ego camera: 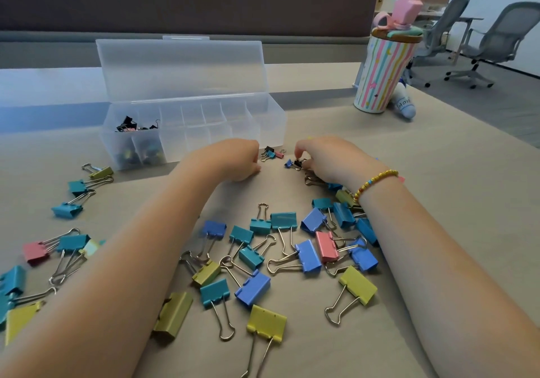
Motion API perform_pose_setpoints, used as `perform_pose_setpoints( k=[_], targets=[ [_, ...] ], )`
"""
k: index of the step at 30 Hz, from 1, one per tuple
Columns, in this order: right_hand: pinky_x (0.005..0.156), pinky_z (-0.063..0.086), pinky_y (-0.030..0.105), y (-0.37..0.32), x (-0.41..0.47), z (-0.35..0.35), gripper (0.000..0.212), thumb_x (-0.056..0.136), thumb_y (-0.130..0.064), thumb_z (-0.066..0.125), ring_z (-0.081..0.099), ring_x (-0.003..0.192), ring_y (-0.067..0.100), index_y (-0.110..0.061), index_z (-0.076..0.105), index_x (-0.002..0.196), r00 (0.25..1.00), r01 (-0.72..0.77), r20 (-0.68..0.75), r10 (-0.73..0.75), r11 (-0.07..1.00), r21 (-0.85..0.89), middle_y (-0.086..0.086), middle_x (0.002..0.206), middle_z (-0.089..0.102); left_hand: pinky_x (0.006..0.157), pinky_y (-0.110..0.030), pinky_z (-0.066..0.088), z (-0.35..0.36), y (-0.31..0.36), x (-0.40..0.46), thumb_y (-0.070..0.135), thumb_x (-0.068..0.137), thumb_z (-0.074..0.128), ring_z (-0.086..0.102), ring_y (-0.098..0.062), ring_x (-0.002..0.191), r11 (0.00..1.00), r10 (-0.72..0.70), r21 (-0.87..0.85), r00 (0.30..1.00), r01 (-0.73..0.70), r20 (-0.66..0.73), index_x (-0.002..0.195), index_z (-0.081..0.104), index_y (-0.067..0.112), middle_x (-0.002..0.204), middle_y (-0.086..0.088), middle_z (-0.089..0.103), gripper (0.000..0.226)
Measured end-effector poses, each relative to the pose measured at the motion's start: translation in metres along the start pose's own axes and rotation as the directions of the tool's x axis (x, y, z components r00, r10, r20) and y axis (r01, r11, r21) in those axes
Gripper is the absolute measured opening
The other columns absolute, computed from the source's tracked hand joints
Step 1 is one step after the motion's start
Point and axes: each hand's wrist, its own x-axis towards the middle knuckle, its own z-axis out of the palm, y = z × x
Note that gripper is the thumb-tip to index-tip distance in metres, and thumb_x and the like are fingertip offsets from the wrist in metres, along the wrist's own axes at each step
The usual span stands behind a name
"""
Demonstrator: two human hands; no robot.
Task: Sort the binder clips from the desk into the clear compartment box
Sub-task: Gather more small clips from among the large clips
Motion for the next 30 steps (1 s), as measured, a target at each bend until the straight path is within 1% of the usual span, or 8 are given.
perform_pose_setpoints(
  k=[6,10,15,19,21,24,28,30],
  targets=[
    [0.074,0.041,0.029,-0.005,-0.003,-0.002,0.036,0.097,-0.013,0.047,0.053,0.104,0.025,-0.024,0.045,0.13,1.0,0.011,-0.009,-0.011,1.0,-0.027,0.008,0.122,0.056,0.08,-0.033,0.043,-0.006,-0.015,0.0,0.034,0.095,0.048,0.053,-0.027,0.091,0.997,-0.048,-0.063,0.998,0.05,0.029,0.122,0.042,0.01,0.115,-0.014,0.056,0.037],
    [0.067,0.038,0.03,-0.009,-0.003,-0.002,0.034,0.094,-0.007,0.048,0.047,0.087,0.022,-0.022,0.047,0.125,1.0,0.025,-0.001,-0.025,0.997,-0.074,0.009,0.114,0.057,0.055,-0.027,0.04,-0.011,-0.019,-0.006,0.037,0.093,0.051,0.05,-0.019,0.061,0.995,-0.086,-0.045,0.991,0.091,0.101,0.119,0.042,0.01,0.078,-0.006,0.052,0.038],
    [0.066,0.037,0.032,-0.013,-0.004,-0.003,0.027,0.094,-0.006,0.045,0.045,0.082,0.024,-0.015,0.047,0.119,0.999,0.037,-0.009,-0.038,0.989,-0.14,0.012,0.109,0.057,0.054,-0.025,0.035,-0.009,-0.009,-0.006,0.034,0.096,0.046,0.05,-0.023,0.076,0.999,-0.052,-0.005,0.995,0.052,0.086,0.119,0.045,0.007,0.109,-0.013,0.056,0.036],
    [0.066,0.037,0.032,-0.011,-0.002,-0.001,0.018,0.099,-0.015,0.043,0.045,0.081,0.023,-0.01,0.044,0.116,0.999,0.024,-0.028,-0.027,0.994,-0.104,0.013,0.106,0.058,0.052,-0.024,0.035,-0.006,-0.001,-0.003,0.03,0.098,0.042,0.05,-0.02,0.061,1.0,-0.015,0.017,0.995,0.013,0.094,0.116,0.045,0.004,0.107,-0.016,0.06,0.032],
    [0.066,0.038,0.031,-0.009,-0.002,-0.002,0.018,0.099,-0.02,0.043,0.048,0.081,0.023,-0.01,0.045,0.113,0.997,0.017,-0.073,-0.016,1.0,0.009,0.011,0.101,0.059,0.053,-0.024,0.035,-0.004,0.004,-0.002,0.023,0.098,0.042,0.051,-0.022,0.063,1.0,0.007,0.009,0.996,-0.008,0.093,0.115,0.048,0.003,0.106,-0.018,0.061,0.027],
    [0.058,0.037,0.027,-0.006,-0.004,-0.004,0.017,0.099,-0.027,0.042,0.051,0.076,0.019,-0.012,0.046,0.107,0.991,0.014,-0.13,0.03,0.946,0.325,0.004,0.086,0.057,0.065,-0.029,0.038,-0.003,0.006,-0.003,0.018,0.096,0.041,0.05,-0.026,0.082,0.999,0.037,-0.041,0.994,-0.033,0.098,0.117,0.047,0.009,0.104,-0.013,0.055,0.023],
    [0.052,0.037,0.022,-0.005,-0.006,-0.006,0.016,0.1,-0.028,0.039,0.045,0.058,0.01,-0.016,0.047,0.094,0.992,-0.015,-0.084,0.093,0.752,0.659,-0.002,0.068,0.056,0.074,-0.034,0.049,-0.009,0.001,-0.005,0.031,0.097,0.042,0.061,-0.032,0.086,0.983,0.005,-0.184,0.997,0.008,0.072,0.123,0.04,0.013,0.109,-0.013,0.058,0.031],
    [0.042,0.031,0.018,-0.003,-0.006,-0.007,0.025,0.101,-0.027,0.038,0.037,0.05,0.009,-0.016,0.047,0.08,0.996,-0.056,0.007,0.087,0.569,0.821,-0.001,0.063,0.051,0.068,-0.031,0.05,-0.013,-0.001,-0.007,0.036,0.096,0.044,0.063,-0.033,0.083,0.981,-0.026,-0.19,0.997,0.041,0.079,0.121,0.044,0.008,0.106,-0.018,0.063,0.037]
  ],
)
